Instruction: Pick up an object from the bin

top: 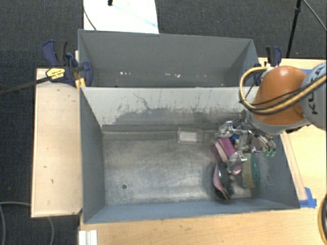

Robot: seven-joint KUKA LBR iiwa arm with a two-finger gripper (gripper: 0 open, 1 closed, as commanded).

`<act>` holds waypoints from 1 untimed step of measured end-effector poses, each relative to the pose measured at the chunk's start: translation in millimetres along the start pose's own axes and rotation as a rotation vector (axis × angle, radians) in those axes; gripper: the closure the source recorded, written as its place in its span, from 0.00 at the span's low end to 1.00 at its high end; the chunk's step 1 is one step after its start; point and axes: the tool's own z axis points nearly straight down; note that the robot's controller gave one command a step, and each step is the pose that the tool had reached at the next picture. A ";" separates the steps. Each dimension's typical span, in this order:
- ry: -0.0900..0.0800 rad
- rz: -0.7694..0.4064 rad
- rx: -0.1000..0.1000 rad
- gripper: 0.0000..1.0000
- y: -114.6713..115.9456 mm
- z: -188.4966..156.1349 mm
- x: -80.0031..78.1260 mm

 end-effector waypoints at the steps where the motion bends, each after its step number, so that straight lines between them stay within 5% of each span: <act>1: 0.007 -0.277 -0.003 0.00 -20.2 15.2 -29.8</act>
Offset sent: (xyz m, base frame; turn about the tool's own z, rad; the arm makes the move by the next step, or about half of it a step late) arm 0.0271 -0.0231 -0.0264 -0.2777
